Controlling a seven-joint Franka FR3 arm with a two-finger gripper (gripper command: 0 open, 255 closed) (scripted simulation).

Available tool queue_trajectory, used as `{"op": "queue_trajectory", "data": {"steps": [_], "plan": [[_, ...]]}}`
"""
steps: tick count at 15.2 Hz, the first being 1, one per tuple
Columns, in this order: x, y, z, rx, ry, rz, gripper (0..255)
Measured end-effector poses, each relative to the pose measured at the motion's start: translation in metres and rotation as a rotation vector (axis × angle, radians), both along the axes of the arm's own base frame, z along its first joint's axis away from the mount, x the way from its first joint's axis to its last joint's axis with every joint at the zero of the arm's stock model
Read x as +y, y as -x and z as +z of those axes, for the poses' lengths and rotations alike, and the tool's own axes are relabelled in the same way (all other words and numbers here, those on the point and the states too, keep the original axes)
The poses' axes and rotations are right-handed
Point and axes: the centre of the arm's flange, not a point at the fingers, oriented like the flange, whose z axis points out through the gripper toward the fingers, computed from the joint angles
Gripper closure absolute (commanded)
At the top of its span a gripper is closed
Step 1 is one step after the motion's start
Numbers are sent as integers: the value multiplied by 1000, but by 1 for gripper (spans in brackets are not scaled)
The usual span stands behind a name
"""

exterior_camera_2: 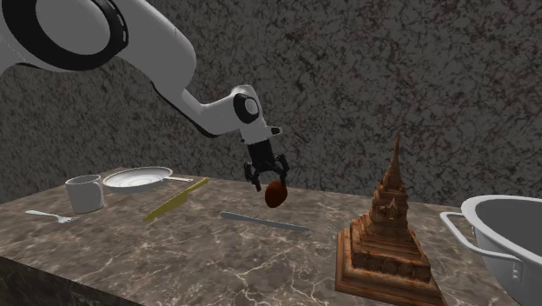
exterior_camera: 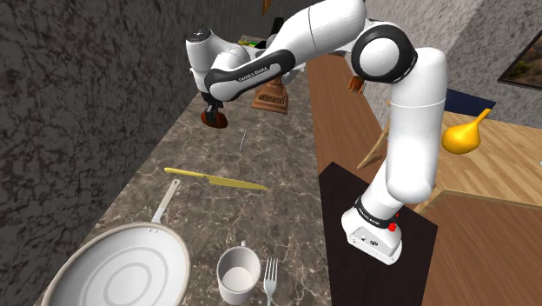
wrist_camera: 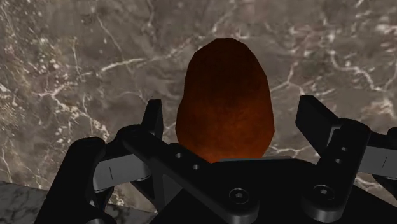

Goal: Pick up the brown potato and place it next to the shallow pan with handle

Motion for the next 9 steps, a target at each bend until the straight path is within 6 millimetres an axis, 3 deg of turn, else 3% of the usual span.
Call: {"op": "queue_trajectory", "data": {"steps": [4,9], "plan": [[-5,-3,-20,0,0,1,0],[-6,-4,-23,0,0,1,0]]}}
